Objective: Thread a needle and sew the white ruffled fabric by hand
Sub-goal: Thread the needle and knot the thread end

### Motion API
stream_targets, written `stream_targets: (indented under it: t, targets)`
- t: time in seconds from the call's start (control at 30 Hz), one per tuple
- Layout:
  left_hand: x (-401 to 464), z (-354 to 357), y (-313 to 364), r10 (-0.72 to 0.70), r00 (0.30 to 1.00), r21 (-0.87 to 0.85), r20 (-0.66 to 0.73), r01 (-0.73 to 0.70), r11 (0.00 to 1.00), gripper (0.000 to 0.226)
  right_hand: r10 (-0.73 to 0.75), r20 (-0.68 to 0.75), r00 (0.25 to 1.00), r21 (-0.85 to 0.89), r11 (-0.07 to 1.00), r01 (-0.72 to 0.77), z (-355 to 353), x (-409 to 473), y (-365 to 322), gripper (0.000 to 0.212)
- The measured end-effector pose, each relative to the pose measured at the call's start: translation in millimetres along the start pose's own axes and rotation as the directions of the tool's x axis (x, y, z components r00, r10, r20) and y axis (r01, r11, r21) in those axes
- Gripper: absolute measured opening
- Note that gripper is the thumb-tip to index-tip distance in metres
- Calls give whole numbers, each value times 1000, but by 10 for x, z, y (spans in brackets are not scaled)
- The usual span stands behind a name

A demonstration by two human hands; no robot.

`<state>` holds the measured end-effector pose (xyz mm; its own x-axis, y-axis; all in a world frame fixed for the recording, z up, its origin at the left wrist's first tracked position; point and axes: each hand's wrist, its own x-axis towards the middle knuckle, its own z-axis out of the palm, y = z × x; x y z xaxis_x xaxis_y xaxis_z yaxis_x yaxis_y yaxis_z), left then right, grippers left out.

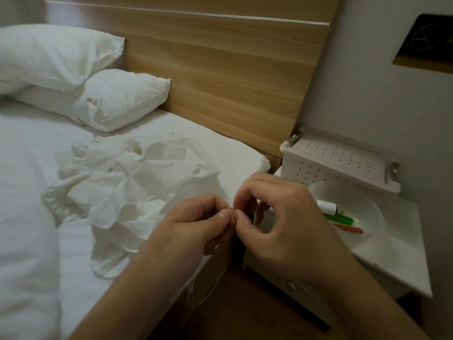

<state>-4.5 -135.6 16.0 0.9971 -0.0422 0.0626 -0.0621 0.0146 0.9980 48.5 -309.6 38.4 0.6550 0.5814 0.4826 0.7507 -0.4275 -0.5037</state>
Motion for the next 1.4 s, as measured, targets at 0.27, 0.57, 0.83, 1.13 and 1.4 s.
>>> stream_targets:
  t: [0.27, 0.57, 0.83, 1.13, 1.4]
  targets:
    - [6, 2, 21, -11, 999, -89, -44, 8, 996, 17, 57, -6, 998, 162, 985, -55, -22, -10, 24, 13]
    - [-7, 68, 3, 75, 972, -2, -221, -77, 997, 30, 163, 1, 987, 270, 950, -157, 14, -25, 42, 5]
    - [1, 65, -18, 123, 943, 35, -308, -118, 992, 27, 343, -132, 930, 416, 871, -262, 8, -28, 100, 23]
    - [-17, 66, -35, 221, 927, 186, -303, -169, 968, 22, 208, -59, 976, 268, 945, -185, 28, -26, -5, 9]
    - [-20, 83, -44, 242, 933, 257, -268, -173, 951, 20, 268, -75, 960, 342, 912, -228, 39, -17, 42, 16]
